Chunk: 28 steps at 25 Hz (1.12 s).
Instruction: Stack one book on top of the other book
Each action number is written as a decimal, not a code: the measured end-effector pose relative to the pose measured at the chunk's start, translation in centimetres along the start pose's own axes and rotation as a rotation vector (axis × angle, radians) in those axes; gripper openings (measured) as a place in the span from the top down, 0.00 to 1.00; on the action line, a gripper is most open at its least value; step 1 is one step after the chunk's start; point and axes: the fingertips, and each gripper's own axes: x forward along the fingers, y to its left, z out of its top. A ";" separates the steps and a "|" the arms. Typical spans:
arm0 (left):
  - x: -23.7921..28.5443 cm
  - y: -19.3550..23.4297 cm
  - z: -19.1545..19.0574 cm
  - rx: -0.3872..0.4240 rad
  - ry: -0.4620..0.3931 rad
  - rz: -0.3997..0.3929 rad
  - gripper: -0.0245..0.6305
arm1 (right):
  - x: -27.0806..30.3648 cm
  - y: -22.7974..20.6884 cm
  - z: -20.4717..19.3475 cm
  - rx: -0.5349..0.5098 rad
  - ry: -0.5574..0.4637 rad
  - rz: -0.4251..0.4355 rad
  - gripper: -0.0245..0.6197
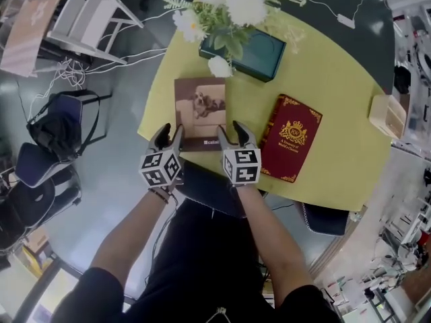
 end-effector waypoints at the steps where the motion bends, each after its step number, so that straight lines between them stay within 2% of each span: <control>1: -0.3 0.2 0.5 0.013 -0.016 0.013 0.67 | -0.5 -0.3 0.4 0.002 -0.013 -0.011 0.65; 5: -2.0 -0.8 2.6 0.087 -0.078 0.013 0.71 | -3.3 -1.0 2.7 0.010 -0.094 -0.052 0.67; 7: -3.1 -2.3 4.1 0.147 -0.120 -0.005 0.77 | -5.3 -1.0 4.2 0.009 -0.145 -0.072 0.75; 10: -4.9 -5.0 7.2 0.244 -0.203 -0.027 0.89 | -8.5 -0.9 6.7 -0.006 -0.224 -0.095 0.82; 13: -6.8 -8.2 9.7 0.289 -0.265 -0.061 0.95 | -12.1 -0.4 8.9 -0.027 -0.286 -0.104 0.89; 16: -9.0 -11.4 11.2 0.317 -0.302 -0.109 0.95 | -15.7 0.2 10.9 -0.033 -0.342 -0.115 0.95; 28: -18.3 -23.5 14.6 0.404 -0.357 -0.283 0.95 | -31.1 1.8 16.7 -0.003 -0.503 -0.157 0.95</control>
